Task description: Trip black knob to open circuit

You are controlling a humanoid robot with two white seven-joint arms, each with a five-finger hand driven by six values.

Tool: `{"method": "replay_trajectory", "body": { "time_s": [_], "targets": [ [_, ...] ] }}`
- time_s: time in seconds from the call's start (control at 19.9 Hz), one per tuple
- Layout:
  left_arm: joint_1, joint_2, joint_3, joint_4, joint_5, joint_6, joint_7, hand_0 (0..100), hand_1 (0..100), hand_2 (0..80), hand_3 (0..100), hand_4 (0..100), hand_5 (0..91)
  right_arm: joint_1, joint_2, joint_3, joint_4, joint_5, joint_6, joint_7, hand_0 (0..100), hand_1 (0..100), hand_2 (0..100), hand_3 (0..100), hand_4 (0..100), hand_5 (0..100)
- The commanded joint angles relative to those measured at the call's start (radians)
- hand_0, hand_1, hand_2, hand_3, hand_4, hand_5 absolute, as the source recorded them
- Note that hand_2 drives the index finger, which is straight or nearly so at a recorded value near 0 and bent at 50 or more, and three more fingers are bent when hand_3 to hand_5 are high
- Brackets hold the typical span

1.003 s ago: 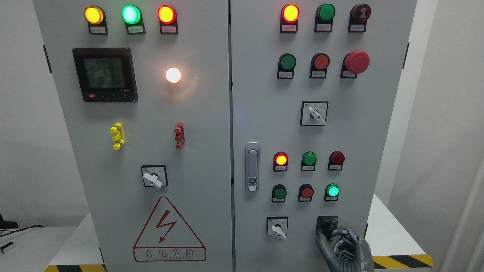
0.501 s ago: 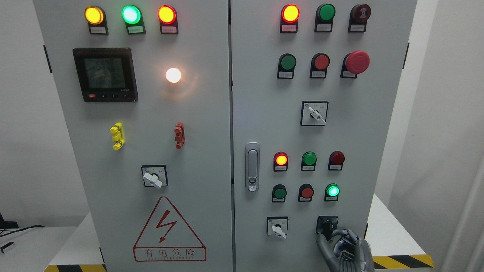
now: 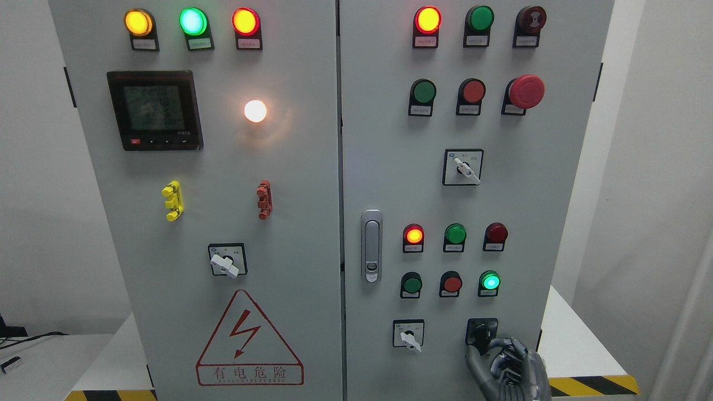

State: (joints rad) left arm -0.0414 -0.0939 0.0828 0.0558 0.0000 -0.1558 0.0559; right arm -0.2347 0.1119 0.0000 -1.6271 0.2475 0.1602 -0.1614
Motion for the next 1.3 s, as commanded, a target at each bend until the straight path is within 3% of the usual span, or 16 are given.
{"method": "replay_trajectory", "body": {
  "time_s": [0.0,1.25],
  "targets": [
    [0.0,0.0,0.0,-0.001,-0.031,-0.001,-0.001,12,39,0.0,0,0,0.0,-0.002,-0.001,0.011,0.003,0.003,-0.001,-0.017,26,73,50,88,90,99],
    [0.0,0.0,0.0,-0.001,-0.031,-0.001,-0.001,12,39,0.0,0,0,0.0,-0.002,-0.005,-0.006,0.003,0.003,-0.001,-0.027,26,73,50,87,90,99]
  ]
}}
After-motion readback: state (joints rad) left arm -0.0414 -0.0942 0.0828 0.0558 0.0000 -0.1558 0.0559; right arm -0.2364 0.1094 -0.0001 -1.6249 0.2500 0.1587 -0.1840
